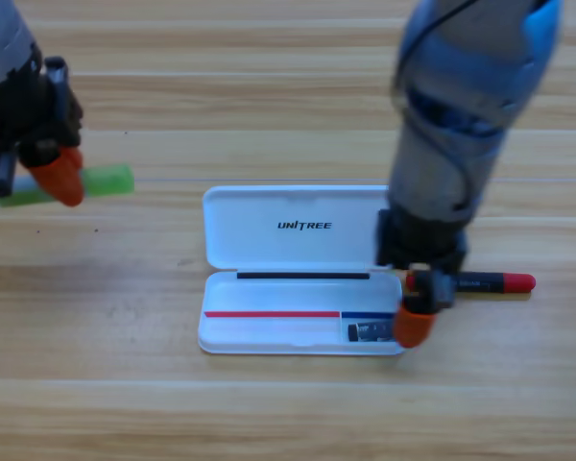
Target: Clean up eraser and pencils
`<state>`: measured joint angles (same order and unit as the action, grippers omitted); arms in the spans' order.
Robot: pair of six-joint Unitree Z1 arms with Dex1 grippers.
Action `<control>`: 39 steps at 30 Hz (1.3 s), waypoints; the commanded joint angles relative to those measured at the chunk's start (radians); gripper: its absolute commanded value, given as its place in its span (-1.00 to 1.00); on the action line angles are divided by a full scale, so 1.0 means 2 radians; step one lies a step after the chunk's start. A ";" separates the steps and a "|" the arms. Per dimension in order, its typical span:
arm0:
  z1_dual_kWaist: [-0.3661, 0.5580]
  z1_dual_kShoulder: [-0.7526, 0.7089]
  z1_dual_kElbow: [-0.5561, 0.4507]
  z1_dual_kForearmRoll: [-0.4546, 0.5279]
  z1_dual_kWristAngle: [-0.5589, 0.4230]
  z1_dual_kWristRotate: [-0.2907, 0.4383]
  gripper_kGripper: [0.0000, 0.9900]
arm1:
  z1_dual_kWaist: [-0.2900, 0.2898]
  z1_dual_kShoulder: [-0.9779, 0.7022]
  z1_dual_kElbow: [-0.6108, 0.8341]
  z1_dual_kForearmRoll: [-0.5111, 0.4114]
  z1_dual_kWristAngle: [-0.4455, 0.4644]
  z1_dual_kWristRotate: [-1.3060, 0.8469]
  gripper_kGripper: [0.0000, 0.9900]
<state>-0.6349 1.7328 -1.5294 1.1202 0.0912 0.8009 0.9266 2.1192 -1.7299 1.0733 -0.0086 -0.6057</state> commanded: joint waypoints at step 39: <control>-0.167 0.258 -0.132 -0.019 -0.018 -0.053 -1.00 | -0.120 0.076 0.105 -0.119 -0.053 -0.113 -1.00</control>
<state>-0.9801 2.2042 -1.8246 1.1022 0.0700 0.6806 0.7088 2.1756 -1.5403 0.8173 -0.1076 -0.8161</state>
